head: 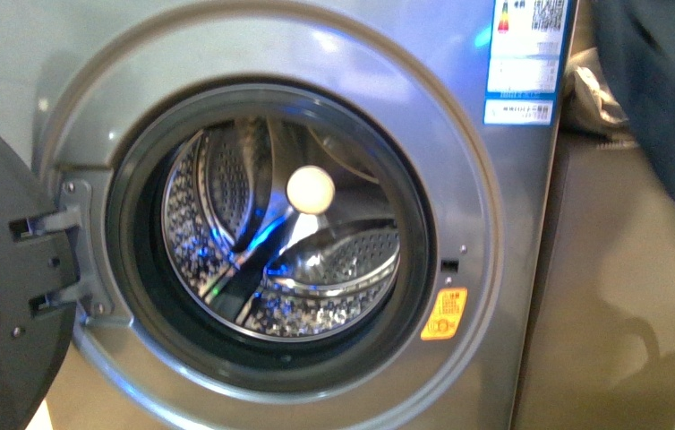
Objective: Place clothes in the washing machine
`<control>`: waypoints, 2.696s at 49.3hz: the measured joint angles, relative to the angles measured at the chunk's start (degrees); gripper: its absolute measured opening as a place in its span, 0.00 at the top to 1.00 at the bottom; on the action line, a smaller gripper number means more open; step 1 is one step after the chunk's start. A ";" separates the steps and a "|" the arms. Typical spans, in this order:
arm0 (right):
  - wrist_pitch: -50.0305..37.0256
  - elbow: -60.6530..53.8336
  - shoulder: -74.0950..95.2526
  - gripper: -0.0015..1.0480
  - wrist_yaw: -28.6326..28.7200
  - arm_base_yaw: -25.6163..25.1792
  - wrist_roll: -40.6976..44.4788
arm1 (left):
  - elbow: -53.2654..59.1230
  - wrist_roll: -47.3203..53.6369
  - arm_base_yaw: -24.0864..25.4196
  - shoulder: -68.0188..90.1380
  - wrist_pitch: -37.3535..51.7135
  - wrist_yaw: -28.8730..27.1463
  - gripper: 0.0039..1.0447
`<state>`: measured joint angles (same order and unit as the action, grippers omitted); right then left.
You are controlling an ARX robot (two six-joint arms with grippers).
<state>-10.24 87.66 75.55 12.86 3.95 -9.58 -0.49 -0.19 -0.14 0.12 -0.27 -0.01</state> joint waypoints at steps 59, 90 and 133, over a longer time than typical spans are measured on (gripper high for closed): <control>14.60 19.02 12.22 0.88 1.57 27.15 -8.00 | 0.00 0.00 0.00 0.00 0.00 0.00 0.06; 14.60 19.02 12.22 0.88 1.44 27.15 -8.00 | 0.04 -6.21 1.97 1.49 5.84 4.76 0.06; 14.60 19.02 12.22 0.88 1.44 27.15 -7.98 | -36.79 -18.91 2.86 55.47 41.77 29.29 0.06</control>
<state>4.36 106.67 87.77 14.31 31.09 -17.56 -37.28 -19.09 2.72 55.59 41.50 29.28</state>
